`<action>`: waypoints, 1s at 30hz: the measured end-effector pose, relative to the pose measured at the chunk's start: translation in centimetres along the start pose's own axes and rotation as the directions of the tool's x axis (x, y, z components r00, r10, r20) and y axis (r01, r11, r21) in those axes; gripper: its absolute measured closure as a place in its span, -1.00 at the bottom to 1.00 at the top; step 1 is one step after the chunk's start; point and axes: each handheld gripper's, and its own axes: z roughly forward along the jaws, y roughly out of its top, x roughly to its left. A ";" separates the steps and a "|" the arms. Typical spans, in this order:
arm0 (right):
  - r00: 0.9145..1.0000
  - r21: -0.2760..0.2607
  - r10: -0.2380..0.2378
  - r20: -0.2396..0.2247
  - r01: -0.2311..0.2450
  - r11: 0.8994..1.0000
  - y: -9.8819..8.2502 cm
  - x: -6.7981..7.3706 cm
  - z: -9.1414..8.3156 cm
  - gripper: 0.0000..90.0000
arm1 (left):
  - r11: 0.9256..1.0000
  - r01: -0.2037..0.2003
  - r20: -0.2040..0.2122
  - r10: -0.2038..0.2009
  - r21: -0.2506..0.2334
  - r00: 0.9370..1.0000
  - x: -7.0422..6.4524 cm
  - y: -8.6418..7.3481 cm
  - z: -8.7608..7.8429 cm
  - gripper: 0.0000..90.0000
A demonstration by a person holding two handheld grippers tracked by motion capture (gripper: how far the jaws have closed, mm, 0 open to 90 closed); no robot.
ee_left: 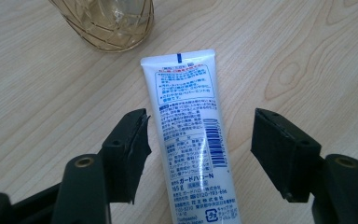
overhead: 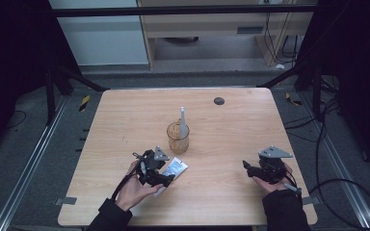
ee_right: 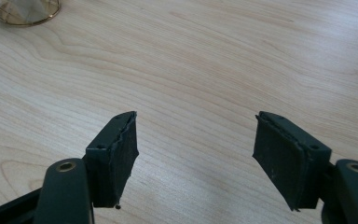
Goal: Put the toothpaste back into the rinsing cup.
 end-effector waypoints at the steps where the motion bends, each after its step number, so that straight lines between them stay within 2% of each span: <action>1: 1.000 0.000 -0.002 -0.001 0.002 1.000 0.0 0.0 0.0 -0.33 | 1.000 -0.001 -0.003 0.002 0.007 1.000 0.0 0.0 0.1 -0.23; 12: 1.000 0.005 -0.001 -0.004 0.001 1.000 0.1 0.0 0.1 -0.33 | 0.998 -0.014 0.009 0.014 0.064 1.000 -0.3 0.4 1.1 -0.25; 16: 1.000 0.006 -0.004 0.001 0.004 1.000 0.2 0.1 0.1 -0.33 | 0.996 -0.024 0.000 0.024 0.086 1.000 -0.3 0.3 1.7 -0.25; 30: 1.000 0.015 -0.008 -0.003 0.008 1.000 0.3 0.2 0.3 -0.34 | 0.991 -0.004 -0.010 0.005 0.137 1.000 0.4 0.2 3.2 -0.20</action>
